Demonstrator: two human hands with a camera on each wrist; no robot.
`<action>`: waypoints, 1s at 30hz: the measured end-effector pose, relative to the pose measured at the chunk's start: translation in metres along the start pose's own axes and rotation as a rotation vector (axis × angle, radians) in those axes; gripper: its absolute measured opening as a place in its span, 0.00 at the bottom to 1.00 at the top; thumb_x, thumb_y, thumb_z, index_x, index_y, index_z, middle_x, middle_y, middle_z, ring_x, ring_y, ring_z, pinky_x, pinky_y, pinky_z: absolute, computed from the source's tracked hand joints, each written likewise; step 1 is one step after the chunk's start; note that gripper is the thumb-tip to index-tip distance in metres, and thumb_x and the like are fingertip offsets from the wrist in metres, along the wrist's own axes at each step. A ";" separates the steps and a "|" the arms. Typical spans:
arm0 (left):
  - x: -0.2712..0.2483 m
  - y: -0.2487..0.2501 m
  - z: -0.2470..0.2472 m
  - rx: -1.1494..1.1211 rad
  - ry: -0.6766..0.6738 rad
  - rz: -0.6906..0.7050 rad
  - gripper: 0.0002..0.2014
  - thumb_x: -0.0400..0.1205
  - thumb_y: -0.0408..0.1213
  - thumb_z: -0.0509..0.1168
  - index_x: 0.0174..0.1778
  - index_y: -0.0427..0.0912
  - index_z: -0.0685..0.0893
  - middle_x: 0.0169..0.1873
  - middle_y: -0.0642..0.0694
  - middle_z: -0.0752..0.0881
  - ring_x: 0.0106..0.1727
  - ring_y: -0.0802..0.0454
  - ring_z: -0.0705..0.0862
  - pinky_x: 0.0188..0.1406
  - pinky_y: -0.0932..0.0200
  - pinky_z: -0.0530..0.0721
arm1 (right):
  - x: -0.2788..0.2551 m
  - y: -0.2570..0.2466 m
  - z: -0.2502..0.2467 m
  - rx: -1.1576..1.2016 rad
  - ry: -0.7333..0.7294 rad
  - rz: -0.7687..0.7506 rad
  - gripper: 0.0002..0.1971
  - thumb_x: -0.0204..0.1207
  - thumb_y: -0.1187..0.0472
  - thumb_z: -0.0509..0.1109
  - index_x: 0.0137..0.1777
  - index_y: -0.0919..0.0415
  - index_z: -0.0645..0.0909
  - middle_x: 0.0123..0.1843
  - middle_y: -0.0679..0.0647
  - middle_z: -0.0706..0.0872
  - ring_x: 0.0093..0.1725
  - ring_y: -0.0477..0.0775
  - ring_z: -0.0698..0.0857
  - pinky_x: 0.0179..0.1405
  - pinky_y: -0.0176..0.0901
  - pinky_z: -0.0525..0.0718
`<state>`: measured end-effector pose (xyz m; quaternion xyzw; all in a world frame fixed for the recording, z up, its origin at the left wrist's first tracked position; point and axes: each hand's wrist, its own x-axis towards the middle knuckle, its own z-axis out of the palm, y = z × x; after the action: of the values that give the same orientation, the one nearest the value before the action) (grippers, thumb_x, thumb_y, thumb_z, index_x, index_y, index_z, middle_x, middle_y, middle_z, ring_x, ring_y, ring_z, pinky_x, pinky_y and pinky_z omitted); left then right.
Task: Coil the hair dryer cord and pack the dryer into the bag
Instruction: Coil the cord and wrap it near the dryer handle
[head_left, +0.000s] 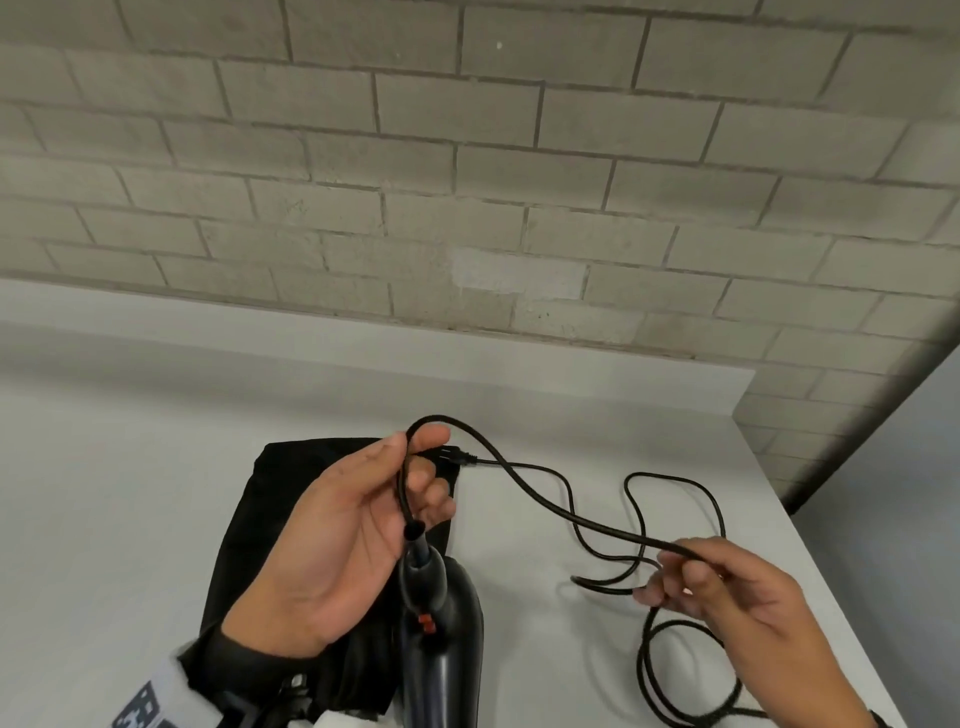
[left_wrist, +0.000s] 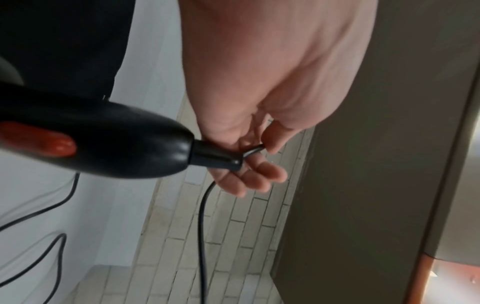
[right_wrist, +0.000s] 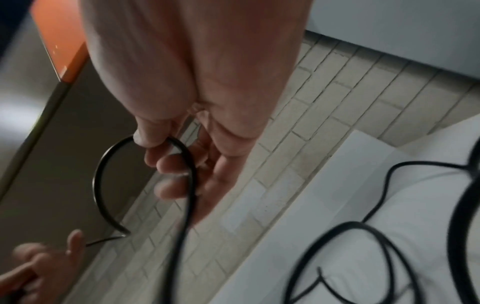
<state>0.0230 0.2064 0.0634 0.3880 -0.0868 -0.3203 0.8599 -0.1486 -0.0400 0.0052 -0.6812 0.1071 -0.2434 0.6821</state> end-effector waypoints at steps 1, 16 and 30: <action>-0.001 -0.001 0.001 0.035 -0.007 0.016 0.16 0.83 0.39 0.60 0.50 0.36 0.92 0.29 0.44 0.80 0.33 0.49 0.83 0.38 0.54 0.90 | 0.000 -0.005 0.004 0.046 -0.021 0.001 0.22 0.63 0.41 0.81 0.43 0.62 0.90 0.29 0.61 0.81 0.26 0.63 0.82 0.30 0.57 0.87; -0.007 -0.021 0.012 0.262 -0.084 0.132 0.18 0.83 0.43 0.58 0.45 0.40 0.93 0.34 0.32 0.89 0.43 0.38 0.91 0.46 0.53 0.89 | 0.006 -0.058 0.065 -0.582 -0.263 -0.476 0.03 0.78 0.53 0.69 0.47 0.46 0.84 0.38 0.41 0.82 0.30 0.47 0.76 0.32 0.30 0.74; -0.007 -0.035 0.006 0.335 -0.302 0.129 0.24 0.86 0.53 0.60 0.54 0.31 0.85 0.21 0.39 0.78 0.17 0.53 0.69 0.32 0.54 0.78 | 0.035 -0.052 0.102 -0.461 -0.073 -0.344 0.08 0.78 0.51 0.70 0.55 0.46 0.85 0.46 0.33 0.86 0.22 0.46 0.75 0.27 0.25 0.70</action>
<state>-0.0014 0.1902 0.0431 0.4664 -0.2910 -0.3001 0.7796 -0.0799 0.0354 0.0676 -0.8346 0.0181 -0.3002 0.4616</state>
